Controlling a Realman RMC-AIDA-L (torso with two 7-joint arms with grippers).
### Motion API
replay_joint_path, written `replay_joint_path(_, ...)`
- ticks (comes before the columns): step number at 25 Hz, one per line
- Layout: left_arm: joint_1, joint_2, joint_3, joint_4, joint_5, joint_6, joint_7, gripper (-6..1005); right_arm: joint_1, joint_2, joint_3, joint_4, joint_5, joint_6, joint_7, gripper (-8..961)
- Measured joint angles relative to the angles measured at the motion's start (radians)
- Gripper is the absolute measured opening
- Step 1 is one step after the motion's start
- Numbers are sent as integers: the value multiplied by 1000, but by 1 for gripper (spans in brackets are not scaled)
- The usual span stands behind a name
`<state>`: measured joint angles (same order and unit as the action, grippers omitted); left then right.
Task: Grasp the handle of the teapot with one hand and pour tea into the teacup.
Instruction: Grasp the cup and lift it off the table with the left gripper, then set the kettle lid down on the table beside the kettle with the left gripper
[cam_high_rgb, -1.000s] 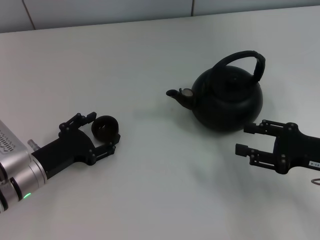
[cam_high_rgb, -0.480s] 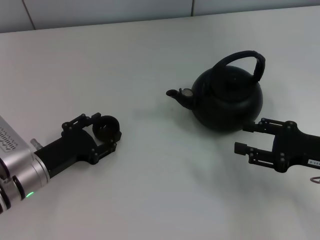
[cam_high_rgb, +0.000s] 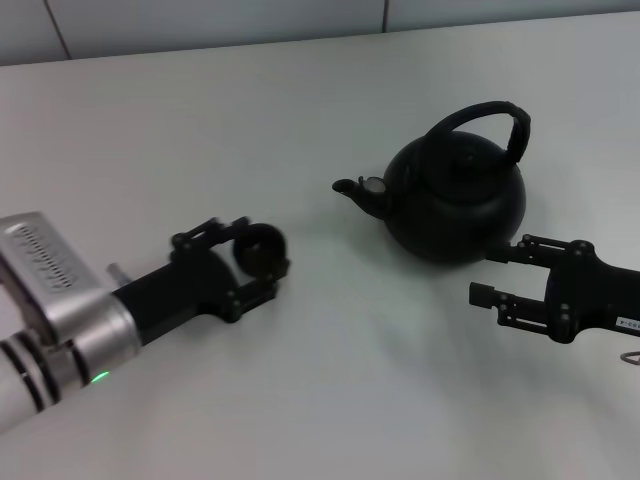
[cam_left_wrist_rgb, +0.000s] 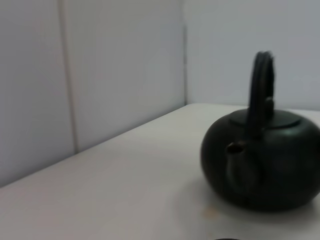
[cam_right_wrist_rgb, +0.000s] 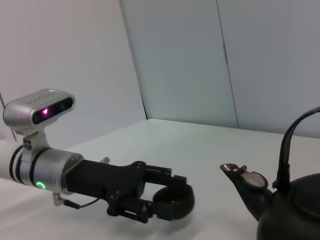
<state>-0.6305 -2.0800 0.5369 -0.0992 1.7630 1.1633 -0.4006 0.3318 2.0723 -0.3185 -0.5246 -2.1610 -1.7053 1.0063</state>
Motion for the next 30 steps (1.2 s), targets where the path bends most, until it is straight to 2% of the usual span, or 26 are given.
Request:
replay_joint_path(4,-42,0,-17,-60,0,-24,46,688,3,0,0,0,1,-2,0,643)
replay_joint_path(5,-78,0,-45,-107,2,-61,90,688,3,0,1,0,1,-3,0,643)
replay_joint_path(10,-101,0,-85,-146,6,-87,138,691,4,0,1,0,1,-3,0,643)
replay_joint_path(30,-93,0,-122,-162,25,-176,140,703,7,0,1,0,1,-4,0,642)
